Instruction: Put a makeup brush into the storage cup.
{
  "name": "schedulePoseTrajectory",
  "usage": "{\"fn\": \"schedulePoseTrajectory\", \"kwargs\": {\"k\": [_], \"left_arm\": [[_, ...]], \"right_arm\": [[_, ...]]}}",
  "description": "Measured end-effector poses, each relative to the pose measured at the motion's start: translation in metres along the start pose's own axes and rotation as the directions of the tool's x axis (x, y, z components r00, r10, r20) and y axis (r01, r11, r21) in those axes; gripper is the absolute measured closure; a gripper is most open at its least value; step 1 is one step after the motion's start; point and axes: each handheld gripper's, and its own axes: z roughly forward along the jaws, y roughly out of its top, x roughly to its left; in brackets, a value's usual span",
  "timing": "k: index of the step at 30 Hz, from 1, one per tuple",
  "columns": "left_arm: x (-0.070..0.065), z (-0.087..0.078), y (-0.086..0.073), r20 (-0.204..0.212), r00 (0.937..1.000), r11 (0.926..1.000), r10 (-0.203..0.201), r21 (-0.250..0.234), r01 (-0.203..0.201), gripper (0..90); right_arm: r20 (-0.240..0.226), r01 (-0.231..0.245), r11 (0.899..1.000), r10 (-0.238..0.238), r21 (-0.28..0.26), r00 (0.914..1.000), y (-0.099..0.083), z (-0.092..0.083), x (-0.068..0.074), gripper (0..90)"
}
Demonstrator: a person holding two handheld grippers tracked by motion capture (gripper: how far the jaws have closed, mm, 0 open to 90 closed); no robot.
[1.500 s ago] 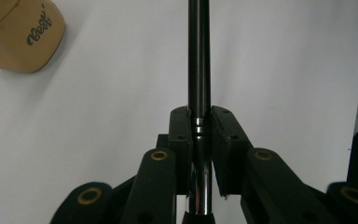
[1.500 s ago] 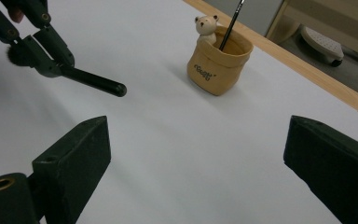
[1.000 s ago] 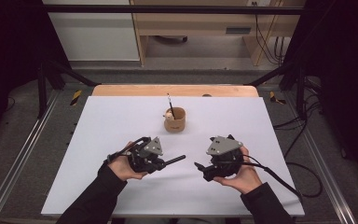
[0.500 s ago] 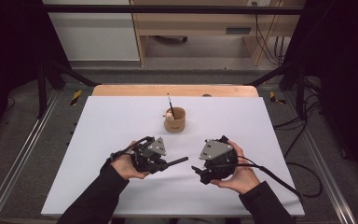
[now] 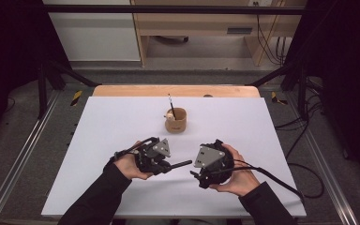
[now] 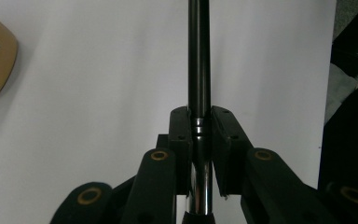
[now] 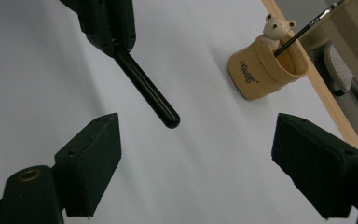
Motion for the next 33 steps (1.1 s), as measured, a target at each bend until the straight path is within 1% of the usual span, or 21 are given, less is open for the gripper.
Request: {"fn": "schedulePoseTrajectory", "kwargs": {"k": [2, 5, 7, 11, 13, 14, 15, 17, 18, 25, 27, 29, 30, 32, 33], "left_arm": [[0.000, 0.000, 0.001, 0.010, 0.9999, 1.0000, 0.002, 0.003, -0.002, 78.6], [0.001, -0.001, 0.002, 0.016, 0.9999, 1.0000, 0.003, 0.005, -0.003, 78.6], [0.001, -0.001, 0.003, 0.027, 0.9996, 1.0000, 0.003, -0.003, -0.003, 78.6], [0.001, -0.001, 0.005, 0.032, 0.9994, 1.0000, 0.008, 0.001, -0.008, 78.6], [0.001, 0.000, 0.006, 0.039, 0.9992, 1.0000, 0.010, 0.002, -0.010, 78.6], [0.001, 0.000, 0.007, 0.042, 0.9991, 1.0000, 0.009, 0.002, -0.009, 78.6], [0.000, 0.000, 0.007, 0.043, 0.9990, 1.0000, 0.009, 0.002, -0.009, 78.5], [0.000, 0.000, 0.008, 0.043, 0.9990, 0.9999, 0.011, 0.001, -0.011, 78.6], [0.000, 0.000, 0.009, 0.051, 0.9986, 0.9999, 0.015, 0.005, -0.015, 78.6], [-0.002, -0.001, 0.012, 0.058, 0.9982, 0.9999, 0.014, -0.002, -0.014, 78.5], [-0.003, -0.002, 0.013, 0.060, 0.9981, 0.9999, 0.017, 0.001, -0.017, 78.6], [-0.003, -0.002, 0.013, 0.061, 0.9980, 0.9999, 0.016, 0.004, -0.016, 78.5], [-0.003, -0.002, 0.014, 0.062, 0.9980, 0.9999, 0.015, 0.004, -0.015, 78.6], [-0.004, -0.002, 0.014, 0.065, 0.9977, 0.9998, 0.016, 0.010, -0.017, 78.6], [-0.004, -0.002, 0.014, 0.068, 0.9976, 0.9998, 0.015, 0.009, -0.016, 78.6]], "right_arm": [[-0.008, 0.015, 1.000, -0.015, 0.004, 0.9999, 0.001, 0.001, 0.001, 17.5], [-0.019, 0.020, 1.000, -0.020, 0.017, 0.9996, 0.002, 0.004, 0.004, 18.2], [-0.031, 0.029, 0.999, -0.028, 0.024, 0.9991, 0.003, 0.005, 0.004, 18.8], [-0.043, 0.042, 0.999, -0.041, 0.030, 0.9983, 0.004, 0.007, 0.006, 20.6], [-0.046, 0.066, 0.997, -0.064, 0.029, 0.9969, 0.005, 0.008, 0.007, 22.4], [-0.049, 0.063, 0.998, -0.061, 0.028, 0.9969, 0.005, 0.009, 0.008, 22.8], [-0.052, 0.073, 0.997, -0.071, 0.032, 0.9961, 0.006, 0.009, 0.008, 23.2], [-0.060, 0.077, 0.996, -0.075, 0.035, 0.9953, 0.006, 0.011, 0.009, 24.3], [-0.061, 0.080, 0.996, -0.077, 0.033, 0.9951, 0.007, 0.011, 0.009, 24.9], [-0.055, 0.118, 0.992, -0.115, 0.036, 0.9918, 0.007, 0.014, 0.013, 29.3], [-0.064, 0.128, 0.991, -0.126, 0.036, 0.9900, 0.008, 0.014, 0.014, 30.9], [-0.060, 0.140, 0.990, -0.138, 0.028, 0.9885, 0.008, 0.015, 0.015, 32.4], [-0.068, 0.142, 0.989, -0.140, 0.028, 0.9878, 0.008, 0.015, 0.016, 33.5], [-0.063, 0.151, 0.988, -0.149, 0.025, 0.9869, 0.009, 0.016, 0.017, 34.5], [-0.070, 0.157, 0.987, -0.155, 0.027, 0.9855, 0.009, 0.016, 0.017, 35.9]]}}
